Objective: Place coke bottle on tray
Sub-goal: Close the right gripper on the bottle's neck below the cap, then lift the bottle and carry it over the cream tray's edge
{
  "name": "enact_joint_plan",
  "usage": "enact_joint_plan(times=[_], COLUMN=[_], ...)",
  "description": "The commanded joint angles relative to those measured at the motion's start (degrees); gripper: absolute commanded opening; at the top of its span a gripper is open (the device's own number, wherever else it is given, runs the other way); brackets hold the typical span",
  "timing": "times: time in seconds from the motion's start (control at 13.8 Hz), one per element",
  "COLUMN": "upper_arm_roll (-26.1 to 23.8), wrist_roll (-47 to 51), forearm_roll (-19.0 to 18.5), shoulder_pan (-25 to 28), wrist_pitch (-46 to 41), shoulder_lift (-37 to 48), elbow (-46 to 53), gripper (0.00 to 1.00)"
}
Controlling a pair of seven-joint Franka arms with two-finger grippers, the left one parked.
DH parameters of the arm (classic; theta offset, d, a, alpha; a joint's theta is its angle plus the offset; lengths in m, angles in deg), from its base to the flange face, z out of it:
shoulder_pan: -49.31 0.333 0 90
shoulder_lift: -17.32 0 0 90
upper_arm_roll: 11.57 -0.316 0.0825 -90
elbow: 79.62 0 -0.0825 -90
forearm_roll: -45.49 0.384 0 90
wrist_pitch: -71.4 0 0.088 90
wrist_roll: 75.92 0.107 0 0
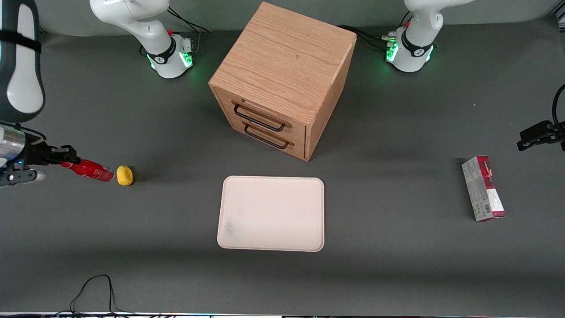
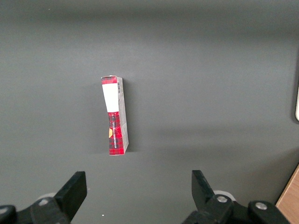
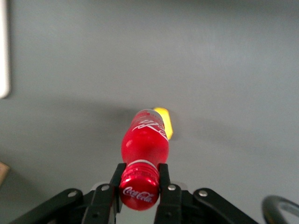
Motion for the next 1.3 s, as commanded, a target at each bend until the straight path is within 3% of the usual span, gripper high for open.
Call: enact_joint_plan(times=[0.0, 0.22, 0.36, 0.65, 0.87, 1.23], upper_arm_roll=[-7.3, -15.8, -23.4, -31.8, -37.8, -38.5], wrist_roll=[8.7, 16.1, 25.1, 31.4, 35.8, 36.5], forearm_roll=[-2.5, -1.1, -1.3, -4.1, -13.6, -18.8], shoulder_pan=[-0.2, -0.2, -0.1, 1.3, 2.3, 3.4], wrist_pitch=[-12.7, -24.9, -24.6, -12.2, -2.1, 9.6], shoulder_lift=[-4.7, -14.0, -17.7, -25.2, -33.2, -42.4], elbow=[18.5, 39.2, 43.6, 43.8, 43.4, 42.7], gripper=[0.14, 0.16, 0.21, 0.22, 0.22, 0.22])
